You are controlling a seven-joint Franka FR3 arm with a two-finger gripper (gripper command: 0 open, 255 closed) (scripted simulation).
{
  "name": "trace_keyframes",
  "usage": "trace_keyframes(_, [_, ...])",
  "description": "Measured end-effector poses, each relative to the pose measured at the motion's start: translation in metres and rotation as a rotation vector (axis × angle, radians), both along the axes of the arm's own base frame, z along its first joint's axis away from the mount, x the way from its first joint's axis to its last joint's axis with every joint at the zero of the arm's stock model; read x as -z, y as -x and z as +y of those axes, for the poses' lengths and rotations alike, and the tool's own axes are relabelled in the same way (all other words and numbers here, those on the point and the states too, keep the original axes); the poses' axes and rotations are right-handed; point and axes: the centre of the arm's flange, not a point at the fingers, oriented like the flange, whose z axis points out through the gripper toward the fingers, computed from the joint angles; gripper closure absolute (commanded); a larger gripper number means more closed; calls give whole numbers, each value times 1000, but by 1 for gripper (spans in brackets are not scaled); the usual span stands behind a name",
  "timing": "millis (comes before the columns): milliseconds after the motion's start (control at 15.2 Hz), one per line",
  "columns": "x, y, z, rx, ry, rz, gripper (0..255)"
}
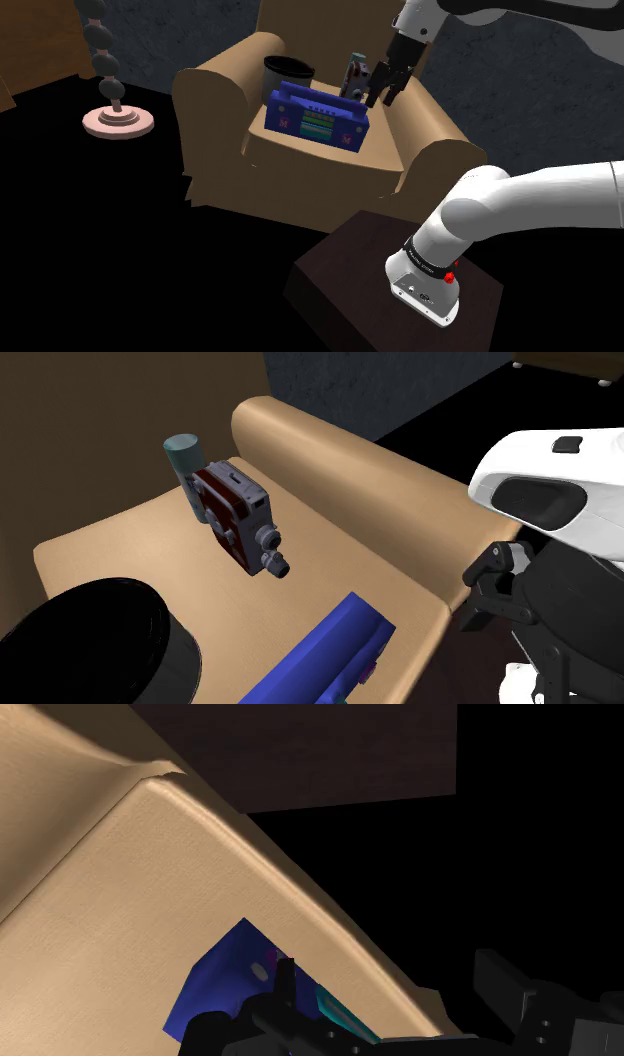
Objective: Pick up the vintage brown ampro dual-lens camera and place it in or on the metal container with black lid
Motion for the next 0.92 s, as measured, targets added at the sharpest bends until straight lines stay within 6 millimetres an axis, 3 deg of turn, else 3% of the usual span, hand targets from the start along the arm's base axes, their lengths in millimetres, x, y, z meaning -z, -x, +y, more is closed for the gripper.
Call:
trace_keyframes(198, [5,-10,-6,34,6,-13,0])
trace_keyframes(924, [46,-88,-88,334,55,-137,0])
